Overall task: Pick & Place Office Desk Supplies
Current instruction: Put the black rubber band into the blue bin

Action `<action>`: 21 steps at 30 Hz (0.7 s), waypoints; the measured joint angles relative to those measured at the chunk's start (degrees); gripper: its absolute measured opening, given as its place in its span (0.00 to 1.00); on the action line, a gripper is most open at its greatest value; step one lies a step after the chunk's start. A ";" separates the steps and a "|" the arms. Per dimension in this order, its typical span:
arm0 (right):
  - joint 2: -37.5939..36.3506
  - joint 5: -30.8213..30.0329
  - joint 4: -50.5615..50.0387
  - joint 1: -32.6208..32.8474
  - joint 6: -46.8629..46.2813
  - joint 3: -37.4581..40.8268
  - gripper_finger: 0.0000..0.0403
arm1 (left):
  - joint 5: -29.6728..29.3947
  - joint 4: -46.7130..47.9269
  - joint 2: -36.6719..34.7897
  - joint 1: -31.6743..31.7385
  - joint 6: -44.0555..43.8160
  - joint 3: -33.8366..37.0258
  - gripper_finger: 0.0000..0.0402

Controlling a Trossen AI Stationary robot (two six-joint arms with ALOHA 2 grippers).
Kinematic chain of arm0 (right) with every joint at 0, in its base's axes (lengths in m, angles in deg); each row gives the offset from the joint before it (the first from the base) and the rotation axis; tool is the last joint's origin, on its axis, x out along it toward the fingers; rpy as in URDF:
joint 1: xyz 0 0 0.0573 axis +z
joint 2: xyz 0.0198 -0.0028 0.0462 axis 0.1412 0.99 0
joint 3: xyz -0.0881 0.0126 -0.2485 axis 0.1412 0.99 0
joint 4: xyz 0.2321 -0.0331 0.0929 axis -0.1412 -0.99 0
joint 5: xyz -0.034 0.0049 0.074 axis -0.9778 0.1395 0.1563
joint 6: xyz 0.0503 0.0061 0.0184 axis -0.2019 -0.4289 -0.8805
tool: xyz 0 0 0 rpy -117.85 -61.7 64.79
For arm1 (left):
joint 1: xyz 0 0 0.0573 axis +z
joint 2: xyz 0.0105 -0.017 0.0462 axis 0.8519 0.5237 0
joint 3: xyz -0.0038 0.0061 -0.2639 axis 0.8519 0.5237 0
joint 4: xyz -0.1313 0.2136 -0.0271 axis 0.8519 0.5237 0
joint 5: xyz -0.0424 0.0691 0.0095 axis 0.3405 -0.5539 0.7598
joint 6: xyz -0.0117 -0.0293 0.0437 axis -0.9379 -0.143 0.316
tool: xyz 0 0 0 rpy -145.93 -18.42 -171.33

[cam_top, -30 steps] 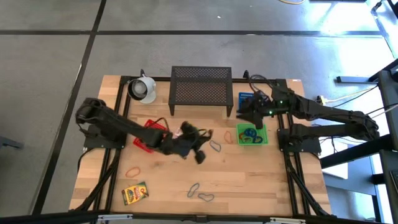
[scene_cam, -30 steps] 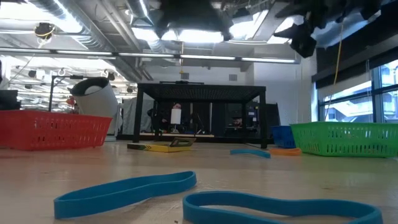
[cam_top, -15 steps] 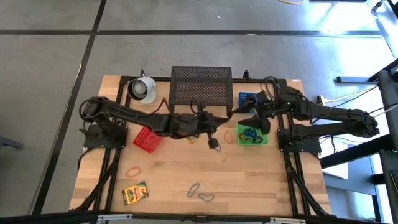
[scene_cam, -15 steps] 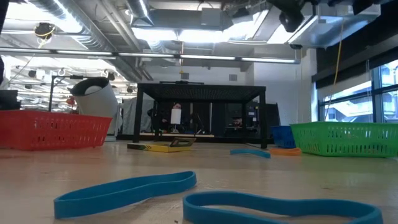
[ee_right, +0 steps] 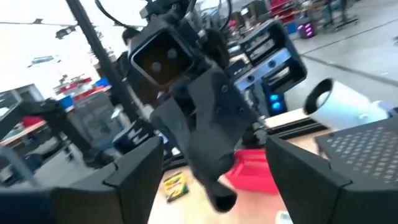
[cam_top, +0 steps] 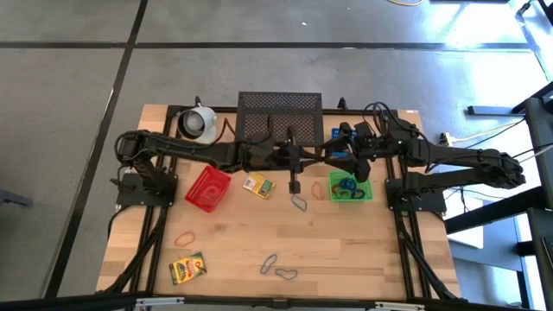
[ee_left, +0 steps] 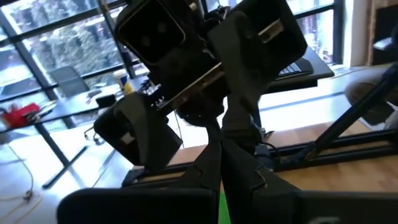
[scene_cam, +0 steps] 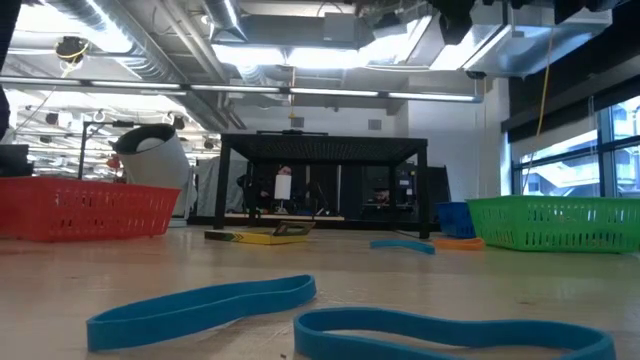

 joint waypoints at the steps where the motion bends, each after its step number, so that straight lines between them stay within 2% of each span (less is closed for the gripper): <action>1: 0.11 -0.68 0.44 -0.01 0.01 0.00 0.70 | 0.70 -0.04 0.00 0.42 0.56 0.00 0.01; 5: 0.23 -3.20 0.59 0.00 -0.20 0.00 0.65 | 1.49 0.60 0.00 1.49 1.19 0.00 0.01; 9: 0.23 -4.83 0.59 0.00 -0.23 0.00 0.55 | 1.43 0.58 0.00 1.92 2.25 0.00 0.01; 13: 0.23 -5.51 0.62 0.00 -0.30 0.00 0.39 | 1.44 0.43 0.00 1.88 4.15 0.00 0.01; 19: 0.23 -5.42 0.64 0.00 -0.69 0.00 0.09 | -0.27 0.43 0.00 1.89 4.23 0.00 0.01; 21: 0.23 -5.31 0.64 -0.02 -0.37 0.00 0.03 | -0.29 0.43 0.00 1.89 4.23 0.00 0.01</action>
